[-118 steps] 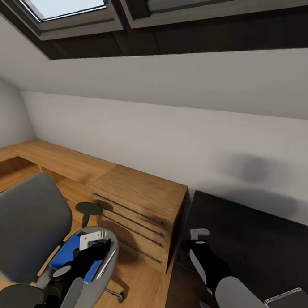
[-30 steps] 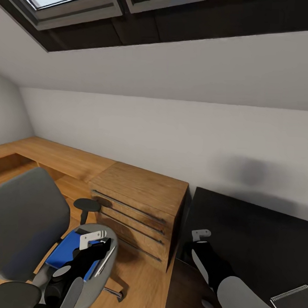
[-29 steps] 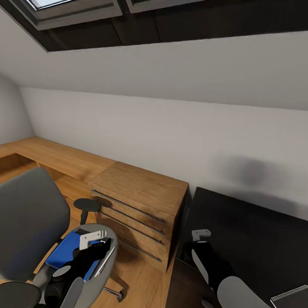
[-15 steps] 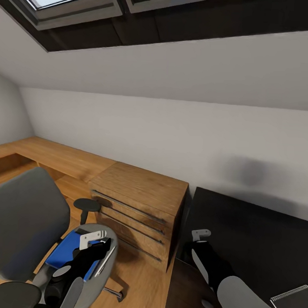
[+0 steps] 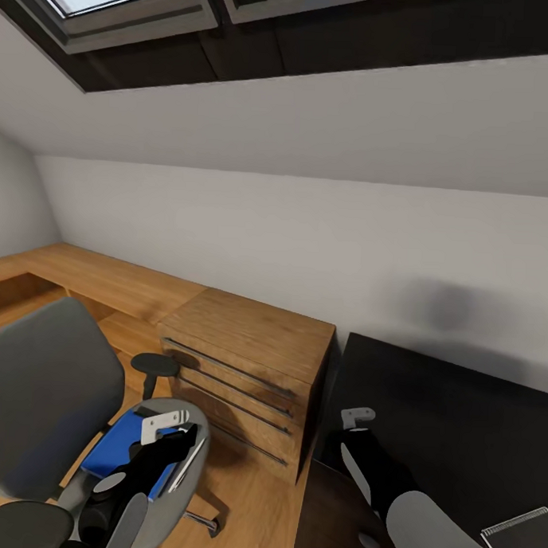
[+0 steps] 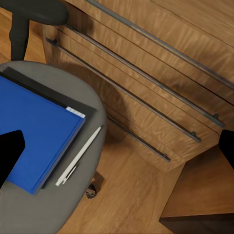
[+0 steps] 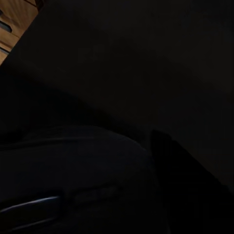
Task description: In the bedroom, organize the workspace by keeping the computer under the desk, ensuring the monitor is on the desk, placing the keyboard on the desk next to the monitor, placing the mouse on the desk next to the keyboard, moving the folder from the swivel chair onto the desk next to the mouse, stacking the notebook on top of the folder with the pen on top of the notebook, and positioning the swivel chair next to the desk.
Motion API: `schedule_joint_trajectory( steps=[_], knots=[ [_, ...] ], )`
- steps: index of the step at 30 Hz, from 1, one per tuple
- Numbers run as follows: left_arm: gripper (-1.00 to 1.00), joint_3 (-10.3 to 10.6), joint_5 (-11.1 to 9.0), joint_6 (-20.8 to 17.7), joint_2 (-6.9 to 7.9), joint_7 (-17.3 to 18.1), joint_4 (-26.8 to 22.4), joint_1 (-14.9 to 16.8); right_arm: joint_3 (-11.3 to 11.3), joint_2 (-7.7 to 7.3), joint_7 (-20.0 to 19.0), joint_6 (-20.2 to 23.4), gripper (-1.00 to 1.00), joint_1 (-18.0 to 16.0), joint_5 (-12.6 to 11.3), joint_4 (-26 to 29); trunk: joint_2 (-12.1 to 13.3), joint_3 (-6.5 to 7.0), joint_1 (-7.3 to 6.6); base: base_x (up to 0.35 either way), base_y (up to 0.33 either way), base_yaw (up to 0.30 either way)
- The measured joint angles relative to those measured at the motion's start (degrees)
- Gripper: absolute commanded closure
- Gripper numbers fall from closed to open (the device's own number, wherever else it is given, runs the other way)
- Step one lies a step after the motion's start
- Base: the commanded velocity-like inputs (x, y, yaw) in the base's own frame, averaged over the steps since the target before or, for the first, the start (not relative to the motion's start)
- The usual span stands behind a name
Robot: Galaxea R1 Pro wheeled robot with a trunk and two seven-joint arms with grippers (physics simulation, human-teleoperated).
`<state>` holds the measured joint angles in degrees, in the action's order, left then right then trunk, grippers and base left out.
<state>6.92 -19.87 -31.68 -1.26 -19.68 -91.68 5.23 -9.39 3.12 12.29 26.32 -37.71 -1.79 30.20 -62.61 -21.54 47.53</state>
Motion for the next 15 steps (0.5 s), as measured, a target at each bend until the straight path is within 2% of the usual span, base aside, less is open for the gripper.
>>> schedule_joint_trajectory(
  steps=[15],
  knots=[
    [-1.0, 0.0, 0.0, -0.1, 0.02, 0.0, 0.1, 0.0, 0.0, 0.0, 0.0, 0.0, 1.0, 0.0, 0.0, 0.0, 0.0, 0.0, 0.0, 0.0, 0.0, 0.0]
  ],
)
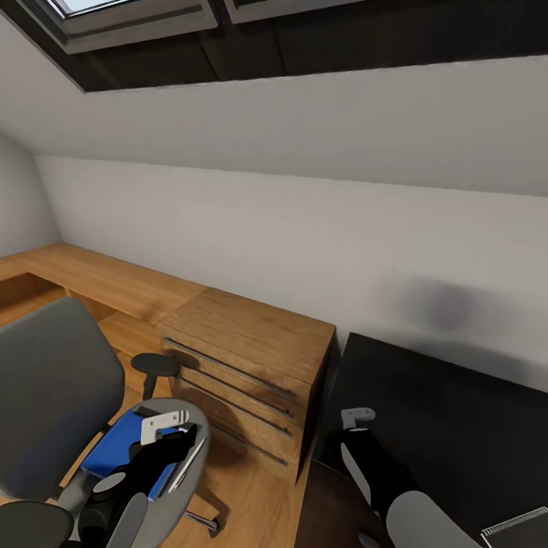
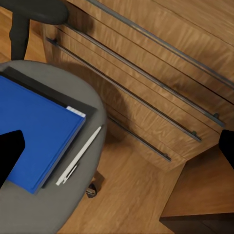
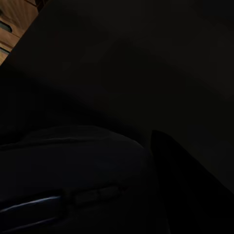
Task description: In the bedroom, organize the workspace by keeping the computer under the desk, ensuring the monitor is on the desk, placing the keyboard on the desk next to the monitor, placing the mouse on the desk next to the keyboard, moving the folder from the swivel chair onto the desk next to the mouse, stacking the notebook on top of the folder with the pen on top of the notebook, and positioning the swivel chair next to the desk.
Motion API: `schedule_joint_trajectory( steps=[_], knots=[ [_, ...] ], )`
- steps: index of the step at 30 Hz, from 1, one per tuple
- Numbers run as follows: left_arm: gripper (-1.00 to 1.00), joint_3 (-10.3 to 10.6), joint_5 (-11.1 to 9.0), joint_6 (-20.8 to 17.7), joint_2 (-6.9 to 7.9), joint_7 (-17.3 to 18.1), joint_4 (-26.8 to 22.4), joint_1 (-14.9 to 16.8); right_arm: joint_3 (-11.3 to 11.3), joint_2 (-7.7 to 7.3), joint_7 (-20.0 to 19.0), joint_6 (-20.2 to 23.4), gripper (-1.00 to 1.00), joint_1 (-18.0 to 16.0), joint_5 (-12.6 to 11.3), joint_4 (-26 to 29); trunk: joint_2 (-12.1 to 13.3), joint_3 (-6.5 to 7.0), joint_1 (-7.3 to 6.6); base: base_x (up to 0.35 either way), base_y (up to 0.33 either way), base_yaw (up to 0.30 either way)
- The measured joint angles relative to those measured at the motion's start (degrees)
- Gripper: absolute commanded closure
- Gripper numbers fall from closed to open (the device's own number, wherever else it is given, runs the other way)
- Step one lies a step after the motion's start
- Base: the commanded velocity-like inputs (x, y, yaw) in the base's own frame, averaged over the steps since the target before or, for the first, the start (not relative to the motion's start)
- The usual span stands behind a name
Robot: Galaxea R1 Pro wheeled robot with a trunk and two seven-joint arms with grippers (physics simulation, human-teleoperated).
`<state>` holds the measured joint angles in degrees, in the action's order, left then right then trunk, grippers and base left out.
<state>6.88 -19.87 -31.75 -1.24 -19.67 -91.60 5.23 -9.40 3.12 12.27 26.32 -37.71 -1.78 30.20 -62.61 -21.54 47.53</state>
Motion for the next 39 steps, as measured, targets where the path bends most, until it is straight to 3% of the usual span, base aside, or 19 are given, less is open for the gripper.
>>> schedule_joint_trajectory(
  steps=[7, 13, 15, 19, 20, 22, 39],
  knots=[
    [-1.0, 0.0, 0.0, 0.0, 0.05, -0.1, 0.0, 0.0, 0.1, 0.0, 0.2, -0.2, 1.0, 0.0, -0.6, 0.3, 2.8, 1.24, -1.53, 0.0, 0.0, 0.0],
    [-1.0, 0.0, 0.2, 0.0, 0.07, -0.1, 0.1, 0.0, 0.2, -0.12, 1.5, -0.3, 1.0, 0.1, -0.6, 7.0, 5.2, 2.32, -2.84, 0.0, 0.0, 0.0],
    [-1.0, 0.0, 0.2, 0.0, 0.07, -0.1, 0.1, 0.0, 0.3, -0.2, 3.6, -0.3, 1.0, 0.2, -0.7, 9.4, 6.0, 2.68, -3.29, -0.005, 0.0, 0.0],
    [-1.0, 0.0, 0.3, 0.0, 0.07, -0.1, 0.2, 0.0, 0.6, -0.19, 11.8, -0.4, 1.0, 0.3, -1.0, 13.5, 7.6, 3.4, -4.14, -0.192, 0.0, 0.0],
    [-1.0, 0.0, 0.3, 0.0, 0.06, -0.1, 0.2, 0.0, 0.5, -0.13, 15.6, -0.4, 1.0, 0.4, -1.0, 16.6, 8.0, 3.59, -4.36, -0.311, 0.0, 0.0],
    [-1.0, 0.0, 0.3, 0.0, 0.05, -0.1, 0.2, 0.0, 0.5, -0.11, 16.8, -0.5, 1.0, 0.9, -1.3, 19.3, 8.8, 3.94, -4.79, -0.322, 0.0, 0.0],
    [-1.0, 0.1, 0.4, -0.1, 0.09, -0.2, 0.5, 0.0, 0.5, 0.22, 17.5, -0.4, 1.0, 2.0, -1.5, 23.0, 15.7, 7.0, -8.53, -0.338, -0.024, 0.0]
  ],
)
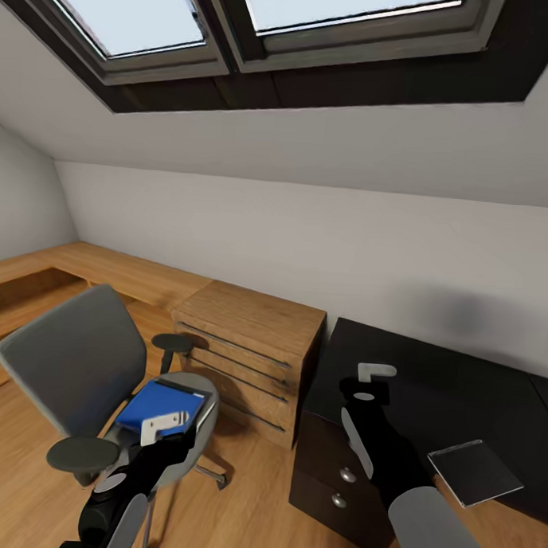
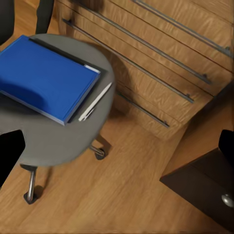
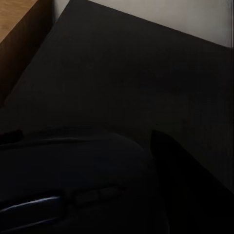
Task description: In the bedroom, organize the workspace by keeping the computer under the desk, ensuring the monitor is on the desk, placing the keyboard on the desk next to the monitor, placing the mouse on the desk next to the keyboard, moving the folder from the swivel chair onto the desk next to the mouse, stacking the notebook on top of the folder with the pen on top of the notebook, and positioning the swivel chair next to the desk.
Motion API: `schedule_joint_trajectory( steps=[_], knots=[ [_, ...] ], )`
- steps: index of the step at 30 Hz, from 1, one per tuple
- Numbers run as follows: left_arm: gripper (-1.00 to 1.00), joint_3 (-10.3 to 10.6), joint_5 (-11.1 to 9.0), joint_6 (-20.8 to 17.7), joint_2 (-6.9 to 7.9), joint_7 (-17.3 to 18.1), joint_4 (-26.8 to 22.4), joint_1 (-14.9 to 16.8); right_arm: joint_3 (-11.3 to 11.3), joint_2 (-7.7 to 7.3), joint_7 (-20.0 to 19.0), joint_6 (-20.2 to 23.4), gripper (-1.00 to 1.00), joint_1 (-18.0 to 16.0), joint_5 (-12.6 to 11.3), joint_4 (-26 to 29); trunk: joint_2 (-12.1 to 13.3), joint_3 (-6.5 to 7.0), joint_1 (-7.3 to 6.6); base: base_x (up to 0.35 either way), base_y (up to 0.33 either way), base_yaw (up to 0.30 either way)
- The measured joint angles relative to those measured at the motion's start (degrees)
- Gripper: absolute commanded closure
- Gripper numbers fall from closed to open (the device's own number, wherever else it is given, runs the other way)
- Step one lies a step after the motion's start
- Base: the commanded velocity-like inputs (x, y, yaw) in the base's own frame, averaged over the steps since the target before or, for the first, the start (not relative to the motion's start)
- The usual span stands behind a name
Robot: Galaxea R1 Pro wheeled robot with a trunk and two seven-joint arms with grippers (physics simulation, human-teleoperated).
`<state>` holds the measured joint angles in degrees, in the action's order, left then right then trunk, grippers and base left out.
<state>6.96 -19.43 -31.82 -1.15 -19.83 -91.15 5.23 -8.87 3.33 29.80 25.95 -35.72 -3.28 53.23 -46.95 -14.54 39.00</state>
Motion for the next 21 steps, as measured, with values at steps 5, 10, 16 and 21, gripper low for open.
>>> schedule_joint_trajectory(
  steps=[5, 10, 16, 21],
  knots=[
    [-1.0, 0.0, 0.0, 0.0, 0.0, 0.0, 0.0, 0.0, 0.0, -0.05, 0.0, 0.0, 1.0, 0.0, 0.0, 0.0, 2.0, 0.94, -1.1, -0.34, -0.039, -0.113],
    [-1.0, -0.1, 0.0, 0.0, 0.0, 0.0, 0.0, 0.0, 0.0, 0.02, 0.0, 0.0, 1.0, 0.0, 0.0, 0.1, 4.0, 1.85, -2.2, -0.315, -0.007, -0.237],
    [-1.0, -0.1, 0.0, -0.1, 0.06, 0.1, 0.1, 0.0, 0.1, 0.15, 0.0, 0.2, 1.0, 0.0, 0.0, 0.1, 5.6, 2.58, -3.12, -0.044, 0.0, -0.039],
    [-1.0, -0.1, 0.0, -0.1, 0.22, 0.1, 0.2, 0.0, 6.5, -0.2, 0.0, 0.1, 1.0, 0.0, 0.2, 0.2, 5.6, 2.58, -3.12, 0.0, 0.0, -0.22]
  ],
)
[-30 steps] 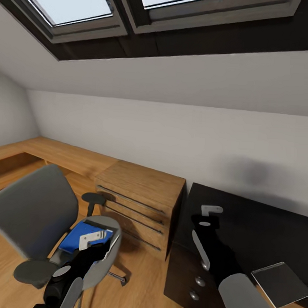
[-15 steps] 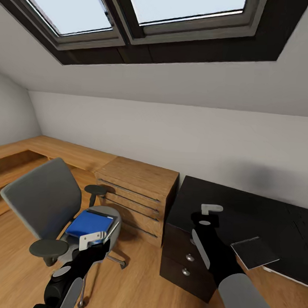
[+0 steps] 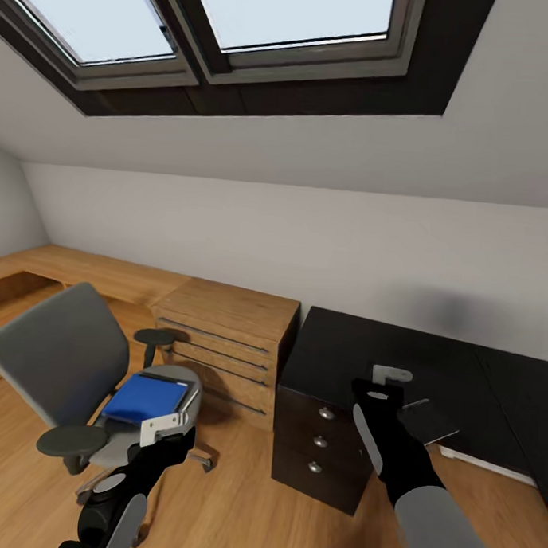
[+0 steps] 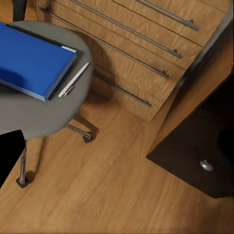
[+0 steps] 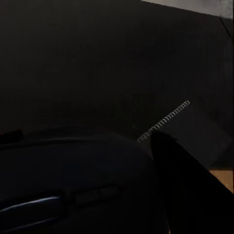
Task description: In the bedroom, organize the workspace by keeping the computer under the desk, ensuring the monitor is on the desk, placing the keyboard on the desk next to the monitor, placing the mouse on the desk next to the keyboard, moving the folder from the swivel chair onto the desk next to the mouse, stacking the notebook on top of the folder with the pen on top of the notebook, and positioning the swivel chair next to the desk.
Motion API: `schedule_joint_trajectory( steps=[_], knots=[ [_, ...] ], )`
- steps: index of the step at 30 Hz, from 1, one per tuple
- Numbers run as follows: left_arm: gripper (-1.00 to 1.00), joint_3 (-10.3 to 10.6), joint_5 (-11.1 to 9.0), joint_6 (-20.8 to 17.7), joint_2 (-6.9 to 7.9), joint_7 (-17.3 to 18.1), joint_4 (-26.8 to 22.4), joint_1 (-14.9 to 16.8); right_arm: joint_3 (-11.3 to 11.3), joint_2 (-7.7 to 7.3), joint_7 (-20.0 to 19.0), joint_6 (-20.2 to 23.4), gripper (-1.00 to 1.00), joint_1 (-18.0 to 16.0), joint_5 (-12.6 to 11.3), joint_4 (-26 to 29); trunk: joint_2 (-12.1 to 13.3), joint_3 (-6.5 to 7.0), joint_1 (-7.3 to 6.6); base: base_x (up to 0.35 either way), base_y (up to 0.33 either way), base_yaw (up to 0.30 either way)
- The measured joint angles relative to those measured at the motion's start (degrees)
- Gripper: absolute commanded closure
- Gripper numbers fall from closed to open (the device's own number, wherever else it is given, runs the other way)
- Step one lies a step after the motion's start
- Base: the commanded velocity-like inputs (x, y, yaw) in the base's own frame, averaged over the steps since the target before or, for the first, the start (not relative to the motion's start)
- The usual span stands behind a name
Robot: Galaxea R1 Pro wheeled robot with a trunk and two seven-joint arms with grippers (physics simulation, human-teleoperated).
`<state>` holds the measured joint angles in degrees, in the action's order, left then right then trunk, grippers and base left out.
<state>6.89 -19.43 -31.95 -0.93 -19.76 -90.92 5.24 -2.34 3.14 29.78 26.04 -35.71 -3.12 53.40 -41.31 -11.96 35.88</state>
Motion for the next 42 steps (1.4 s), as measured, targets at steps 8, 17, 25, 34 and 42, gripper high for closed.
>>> schedule_joint_trajectory(
  steps=[8, 17, 25, 34, 42],
  knots=[
    [-1.0, 0.0, 0.0, 0.0, 0.09, 0.0, -0.3, 0.0, 6.3, -0.22, -0.2, -0.1, 1.0, 0.0, -0.1, -0.2, 0.0, 0.0, 0.0, 0.0, 0.0, -0.293],
    [-1.0, 0.0, -0.1, 0.0, 0.12, 0.0, -0.5, 0.0, 8.8, -2.59, -0.6, -0.1, 1.0, 0.0, -0.2, -0.3, 0.0, 0.0, 0.0, 0.0, 0.0, -0.299],
    [-1.0, 0.0, -0.1, 0.0, 0.13, 0.0, -0.5, 0.0, 9.3, -4.39, -2.6, -0.2, 1.0, 0.0, -0.2, -0.4, 0.0, 0.0, 0.0, 0.0, 0.0, -0.299],
    [-1.0, 0.0, 0.0, 0.0, 0.13, 0.0, -0.5, 0.0, 9.4, -4.87, -2.7, -0.2, 1.0, 0.0, -0.2, -0.4, 0.0, 0.0, 0.0, 0.0, 0.0, -0.299],
    [-1.0, 0.0, 0.0, 0.0, 0.13, 0.0, -0.5, 0.0, 9.4, -5.28, -2.7, -0.3, 1.0, 0.0, -0.2, -0.4, 0.0, 0.0, 0.0, 0.0, 0.0, -0.299]
  ],
)
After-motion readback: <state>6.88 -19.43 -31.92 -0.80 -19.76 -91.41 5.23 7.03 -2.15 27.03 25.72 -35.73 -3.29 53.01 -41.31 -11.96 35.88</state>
